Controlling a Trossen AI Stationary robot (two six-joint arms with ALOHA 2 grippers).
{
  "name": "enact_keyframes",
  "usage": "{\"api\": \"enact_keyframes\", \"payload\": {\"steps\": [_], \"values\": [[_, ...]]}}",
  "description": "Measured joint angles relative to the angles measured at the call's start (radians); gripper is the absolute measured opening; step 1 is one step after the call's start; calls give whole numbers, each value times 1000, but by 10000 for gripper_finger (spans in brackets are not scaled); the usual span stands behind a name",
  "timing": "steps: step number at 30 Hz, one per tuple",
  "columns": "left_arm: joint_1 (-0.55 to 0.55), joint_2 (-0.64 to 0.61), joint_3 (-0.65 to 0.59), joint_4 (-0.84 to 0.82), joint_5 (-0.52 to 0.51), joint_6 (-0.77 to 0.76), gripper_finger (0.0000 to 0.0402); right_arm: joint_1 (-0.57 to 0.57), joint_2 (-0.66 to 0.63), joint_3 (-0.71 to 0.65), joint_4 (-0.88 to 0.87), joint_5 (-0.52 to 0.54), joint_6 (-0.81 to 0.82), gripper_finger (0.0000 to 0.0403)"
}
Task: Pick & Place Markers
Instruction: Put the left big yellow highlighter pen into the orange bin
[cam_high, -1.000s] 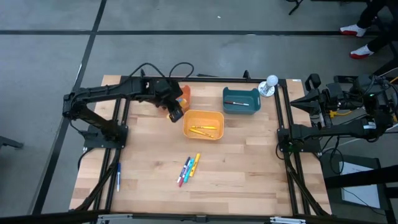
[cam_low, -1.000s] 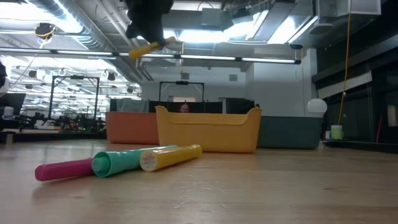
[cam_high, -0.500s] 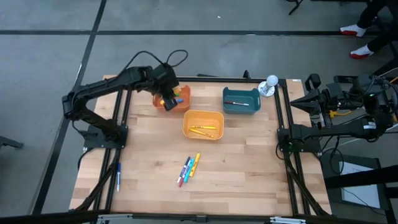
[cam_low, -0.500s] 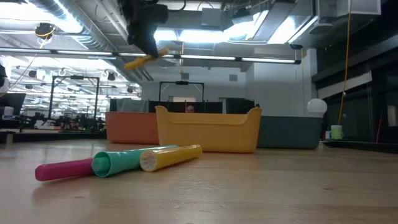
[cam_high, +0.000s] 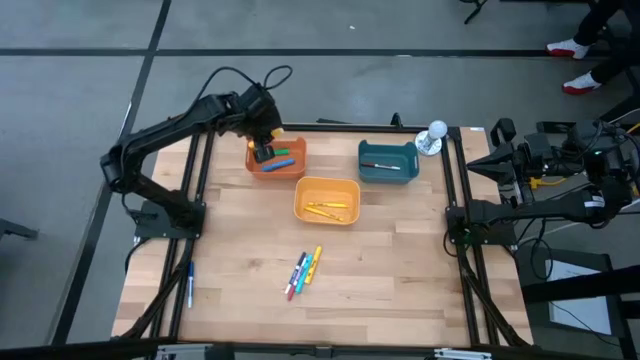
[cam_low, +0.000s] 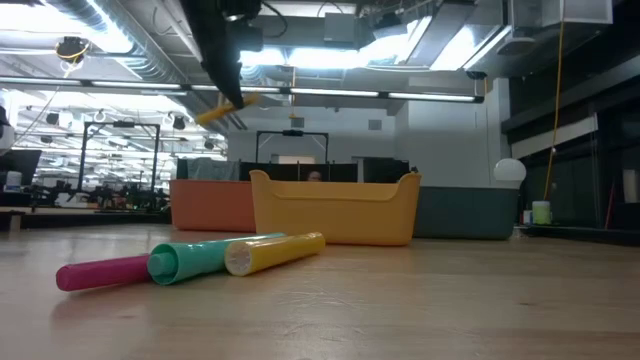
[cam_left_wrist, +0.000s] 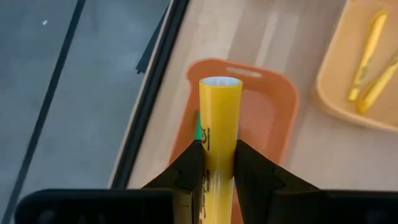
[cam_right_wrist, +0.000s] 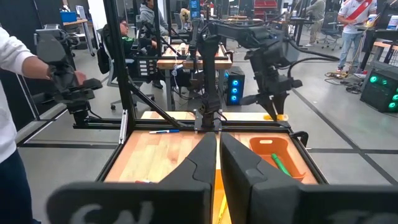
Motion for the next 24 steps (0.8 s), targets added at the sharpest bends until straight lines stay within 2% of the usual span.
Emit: {"api": "enact_keyframes", "payload": {"steps": [24], "values": [[112, 260, 0, 50, 5, 104, 63, 0, 0, 0, 0, 0, 0, 23]]}}
